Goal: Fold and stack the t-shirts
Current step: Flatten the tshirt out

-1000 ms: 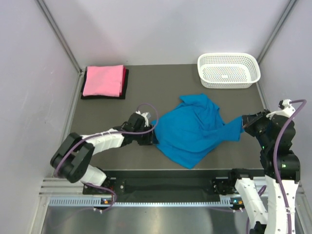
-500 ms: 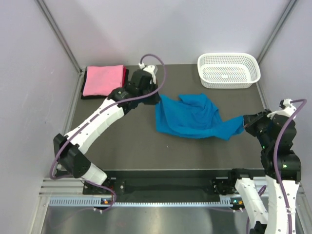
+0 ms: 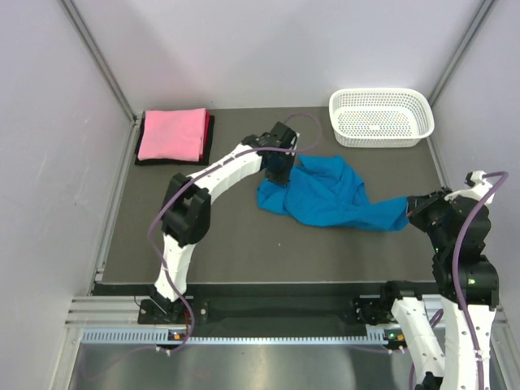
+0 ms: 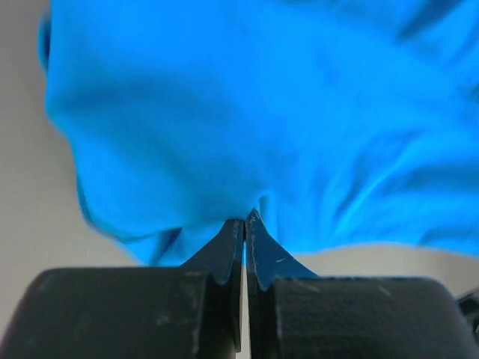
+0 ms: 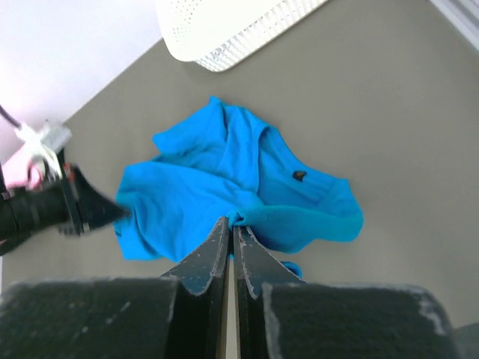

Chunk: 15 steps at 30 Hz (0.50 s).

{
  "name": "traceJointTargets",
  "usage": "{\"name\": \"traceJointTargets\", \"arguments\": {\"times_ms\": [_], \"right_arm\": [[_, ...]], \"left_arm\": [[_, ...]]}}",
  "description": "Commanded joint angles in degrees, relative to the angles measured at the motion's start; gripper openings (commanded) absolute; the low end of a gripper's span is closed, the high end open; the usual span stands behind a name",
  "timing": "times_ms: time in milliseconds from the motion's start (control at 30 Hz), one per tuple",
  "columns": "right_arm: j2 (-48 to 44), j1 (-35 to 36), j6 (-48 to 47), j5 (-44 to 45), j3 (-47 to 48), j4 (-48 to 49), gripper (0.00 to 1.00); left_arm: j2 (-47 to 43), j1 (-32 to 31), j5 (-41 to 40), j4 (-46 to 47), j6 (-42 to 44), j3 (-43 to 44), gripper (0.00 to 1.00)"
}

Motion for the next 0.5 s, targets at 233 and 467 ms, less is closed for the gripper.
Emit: {"name": "traceJointTargets", "arguments": {"times_ms": [233,467], "right_arm": [[0.69,0.02,-2.14,2.30,1.40,1.11,0.00],[-0.01,0.02,-2.85,1.34,0.34,2.26,0.00]], "left_arm": [[-9.98,-2.72,-21.75,-15.09,-1.87,8.89,0.00],[-30.67,-7.37,-30.72,-22.62,-6.34,-6.51,0.00]]}}
